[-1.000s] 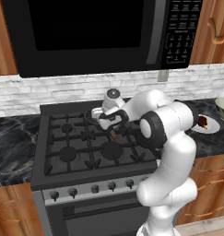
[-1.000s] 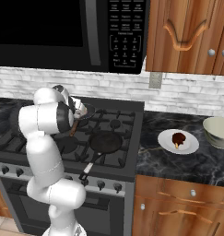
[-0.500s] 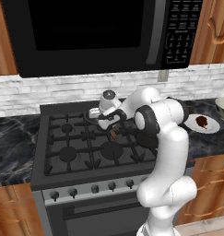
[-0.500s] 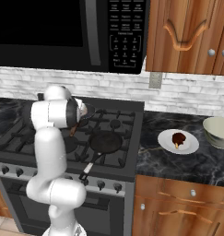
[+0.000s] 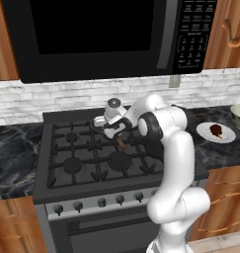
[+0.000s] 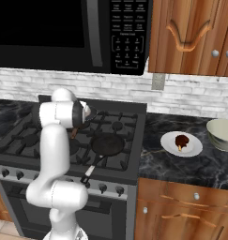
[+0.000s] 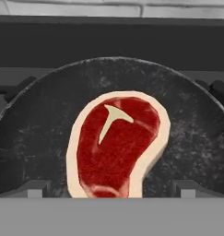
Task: Place one of the steaks on the plate and the other in the bowl. Then place the bowl in the fridge.
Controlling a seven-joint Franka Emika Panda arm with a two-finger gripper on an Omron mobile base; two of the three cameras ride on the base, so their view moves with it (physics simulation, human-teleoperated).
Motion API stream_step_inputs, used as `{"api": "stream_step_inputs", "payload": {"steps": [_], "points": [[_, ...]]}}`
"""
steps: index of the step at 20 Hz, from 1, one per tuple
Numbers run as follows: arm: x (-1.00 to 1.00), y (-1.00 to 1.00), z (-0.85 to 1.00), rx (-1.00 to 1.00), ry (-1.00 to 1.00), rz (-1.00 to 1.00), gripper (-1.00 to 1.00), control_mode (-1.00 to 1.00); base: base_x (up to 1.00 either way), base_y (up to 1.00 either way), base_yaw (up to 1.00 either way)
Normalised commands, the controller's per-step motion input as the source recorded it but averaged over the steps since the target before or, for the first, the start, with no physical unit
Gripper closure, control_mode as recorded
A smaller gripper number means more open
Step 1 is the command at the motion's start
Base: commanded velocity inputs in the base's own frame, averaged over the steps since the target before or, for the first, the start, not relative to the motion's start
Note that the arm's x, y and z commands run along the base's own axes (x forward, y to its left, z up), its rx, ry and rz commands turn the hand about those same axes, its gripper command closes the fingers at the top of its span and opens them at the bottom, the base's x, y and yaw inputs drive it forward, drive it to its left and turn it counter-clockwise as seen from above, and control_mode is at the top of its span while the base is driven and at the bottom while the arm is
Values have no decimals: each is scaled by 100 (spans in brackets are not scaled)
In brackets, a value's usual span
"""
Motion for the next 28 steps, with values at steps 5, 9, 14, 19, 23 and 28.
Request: {"api": "stream_step_inputs", "payload": {"steps": [5, 9, 14, 19, 23, 28], "points": [[29, 0, -22, 0, 0, -1, -100, -100, 0, 0, 0], [28, 0, -23, 0, 0, -1, -100, -100, 0, 0, 0], [8, 0, -22, 0, 7, -4, 100, -100, 0, 0, 0], [0, 0, -7, 0, 5, -1, 100, -100, 0, 0, 0], [-10, -7, -2, 0, -5, 0, 100, -100, 0, 0, 0], [-22, -3, 27, 0, -13, 1, 100, -100, 0, 0, 0]]}}
